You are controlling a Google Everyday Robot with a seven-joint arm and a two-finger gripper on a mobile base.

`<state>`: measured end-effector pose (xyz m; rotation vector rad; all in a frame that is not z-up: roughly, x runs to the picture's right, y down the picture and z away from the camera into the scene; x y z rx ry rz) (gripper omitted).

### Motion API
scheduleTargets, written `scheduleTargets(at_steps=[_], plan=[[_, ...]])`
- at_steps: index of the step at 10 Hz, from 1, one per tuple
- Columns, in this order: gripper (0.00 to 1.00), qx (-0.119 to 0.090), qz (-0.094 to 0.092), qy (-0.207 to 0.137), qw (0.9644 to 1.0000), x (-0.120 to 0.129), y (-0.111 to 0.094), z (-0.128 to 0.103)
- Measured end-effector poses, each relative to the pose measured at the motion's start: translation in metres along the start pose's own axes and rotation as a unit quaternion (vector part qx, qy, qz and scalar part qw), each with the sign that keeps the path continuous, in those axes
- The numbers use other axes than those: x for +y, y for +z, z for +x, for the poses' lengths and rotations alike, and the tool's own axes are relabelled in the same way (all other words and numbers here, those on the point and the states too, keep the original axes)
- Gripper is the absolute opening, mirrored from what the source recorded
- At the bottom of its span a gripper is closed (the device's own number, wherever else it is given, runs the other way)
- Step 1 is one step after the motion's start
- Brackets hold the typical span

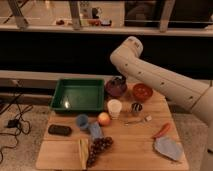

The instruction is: Wipe purple bowl with brush

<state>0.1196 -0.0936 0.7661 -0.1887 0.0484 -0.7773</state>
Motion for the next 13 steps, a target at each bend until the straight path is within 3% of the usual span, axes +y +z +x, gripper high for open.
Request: scheduleTargets(at_steps=[6,10,13], plan=[[0.00,0.004,0.012,-0.009,0.9999,0.022,-0.026,0.003],[0.00,0.015,0.012,-0.023,0.9995,0.057,-0.053,0.004],[0.00,0.017,0.012,-0.024,0.9995,0.065,-0.057,0.006]])
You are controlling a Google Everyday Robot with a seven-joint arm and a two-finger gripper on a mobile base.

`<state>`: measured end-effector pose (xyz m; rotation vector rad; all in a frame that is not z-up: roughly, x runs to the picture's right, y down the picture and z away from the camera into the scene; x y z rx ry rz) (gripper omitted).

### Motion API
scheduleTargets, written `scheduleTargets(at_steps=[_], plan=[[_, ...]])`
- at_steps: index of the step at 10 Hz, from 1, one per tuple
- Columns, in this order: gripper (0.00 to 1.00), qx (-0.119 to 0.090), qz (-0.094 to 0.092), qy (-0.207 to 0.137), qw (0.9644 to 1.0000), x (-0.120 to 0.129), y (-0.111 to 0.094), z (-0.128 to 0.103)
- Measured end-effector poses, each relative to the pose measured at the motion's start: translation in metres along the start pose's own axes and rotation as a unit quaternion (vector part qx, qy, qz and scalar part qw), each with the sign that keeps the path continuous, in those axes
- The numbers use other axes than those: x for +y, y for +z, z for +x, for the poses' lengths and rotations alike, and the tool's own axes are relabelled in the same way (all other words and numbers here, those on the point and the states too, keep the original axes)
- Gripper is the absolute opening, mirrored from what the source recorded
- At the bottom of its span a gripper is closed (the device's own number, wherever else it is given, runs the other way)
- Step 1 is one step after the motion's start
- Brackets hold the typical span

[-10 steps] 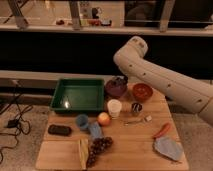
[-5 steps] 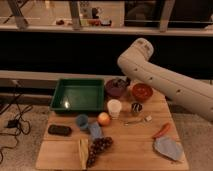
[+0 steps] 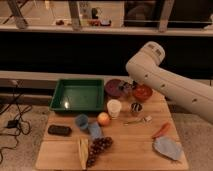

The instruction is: Wipe purple bowl with brush

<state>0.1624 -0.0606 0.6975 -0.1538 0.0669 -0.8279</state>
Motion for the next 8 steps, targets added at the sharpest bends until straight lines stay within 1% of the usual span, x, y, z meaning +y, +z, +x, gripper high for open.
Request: scheduleTargets(at_steps=[6,7,8], plan=[[0.00,0.000,0.000,0.001,1.0000,0.0005,-0.0001,0.0001],[0.00,0.001,0.002,-0.002,1.0000,0.0012,-0.0016,-0.0009],[0.00,0.005,0.003,-0.001,1.0000,0.0064,-0.0079,0.0011]])
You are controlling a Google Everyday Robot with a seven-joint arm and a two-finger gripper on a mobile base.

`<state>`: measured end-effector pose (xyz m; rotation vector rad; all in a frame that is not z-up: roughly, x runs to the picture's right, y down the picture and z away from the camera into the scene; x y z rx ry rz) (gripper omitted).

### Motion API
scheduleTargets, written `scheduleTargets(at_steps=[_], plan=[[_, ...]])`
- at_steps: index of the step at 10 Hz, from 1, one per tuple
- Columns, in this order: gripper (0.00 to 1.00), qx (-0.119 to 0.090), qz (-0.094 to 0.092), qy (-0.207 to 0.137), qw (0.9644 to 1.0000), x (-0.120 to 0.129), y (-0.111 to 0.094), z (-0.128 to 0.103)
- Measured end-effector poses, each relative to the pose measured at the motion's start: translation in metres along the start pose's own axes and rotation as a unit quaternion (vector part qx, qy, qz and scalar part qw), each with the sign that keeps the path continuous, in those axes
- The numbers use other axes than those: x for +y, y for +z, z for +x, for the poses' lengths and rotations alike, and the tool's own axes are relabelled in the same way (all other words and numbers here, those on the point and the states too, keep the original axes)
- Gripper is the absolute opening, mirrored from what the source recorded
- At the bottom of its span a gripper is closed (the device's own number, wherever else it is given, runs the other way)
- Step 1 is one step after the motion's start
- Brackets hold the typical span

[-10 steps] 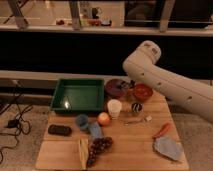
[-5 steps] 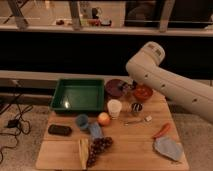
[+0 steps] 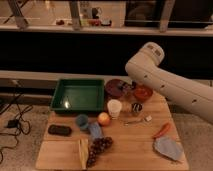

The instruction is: Wipe purple bowl with brush

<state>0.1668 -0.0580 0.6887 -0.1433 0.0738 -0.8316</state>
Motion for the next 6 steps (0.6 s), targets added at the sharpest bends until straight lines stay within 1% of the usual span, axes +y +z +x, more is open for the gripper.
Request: scheduleTargets(at_steps=[1,3,4,6], plan=[[0.00,0.005,0.000,0.001,1.0000,0.011,-0.009,0.002],[0.00,0.010,0.004,0.000,0.9999,0.021,-0.021,0.003],[0.00,0.015,0.003,0.001,0.9999,0.032,-0.027,0.007],[0.00,0.017,0.002,-0.002,0.9999,0.048,-0.037,0.007]])
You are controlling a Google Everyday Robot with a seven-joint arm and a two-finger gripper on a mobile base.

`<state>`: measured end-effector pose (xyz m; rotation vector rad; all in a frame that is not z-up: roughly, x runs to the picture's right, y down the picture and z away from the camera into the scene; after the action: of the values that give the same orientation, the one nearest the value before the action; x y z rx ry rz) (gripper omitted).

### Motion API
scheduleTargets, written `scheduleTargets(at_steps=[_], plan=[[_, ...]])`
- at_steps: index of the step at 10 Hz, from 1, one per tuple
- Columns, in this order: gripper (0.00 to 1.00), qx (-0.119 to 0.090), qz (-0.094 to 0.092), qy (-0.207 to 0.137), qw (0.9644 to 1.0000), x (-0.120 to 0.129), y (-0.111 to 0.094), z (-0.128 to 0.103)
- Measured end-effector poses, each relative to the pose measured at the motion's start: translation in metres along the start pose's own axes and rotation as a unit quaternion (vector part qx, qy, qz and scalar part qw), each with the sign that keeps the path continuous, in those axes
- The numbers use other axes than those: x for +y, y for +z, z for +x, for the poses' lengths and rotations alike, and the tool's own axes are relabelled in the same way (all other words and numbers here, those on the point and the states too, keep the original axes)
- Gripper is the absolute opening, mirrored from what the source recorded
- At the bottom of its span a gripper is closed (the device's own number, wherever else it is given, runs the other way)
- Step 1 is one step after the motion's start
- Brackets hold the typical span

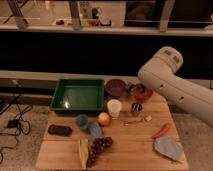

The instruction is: Wipe purple bowl with brush

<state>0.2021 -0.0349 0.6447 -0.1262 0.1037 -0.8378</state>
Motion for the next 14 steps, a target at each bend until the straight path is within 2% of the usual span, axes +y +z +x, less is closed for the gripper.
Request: scheduleTargets(at_steps=[3,6,8,14], plan=[[0.00,0.001,-0.005,-0.004,1.0000,0.030,-0.017,-0.004],[0.00,-0.015,-0.018,-0.025,0.9994,0.050,-0.029,-0.024],[0.00,-0.028,-0.025,-0.039,0.9985,0.052,-0.031,-0.034],[0.00,-0.028,-0.026,-0.039,0.9985,0.053,-0.031,-0.034]])
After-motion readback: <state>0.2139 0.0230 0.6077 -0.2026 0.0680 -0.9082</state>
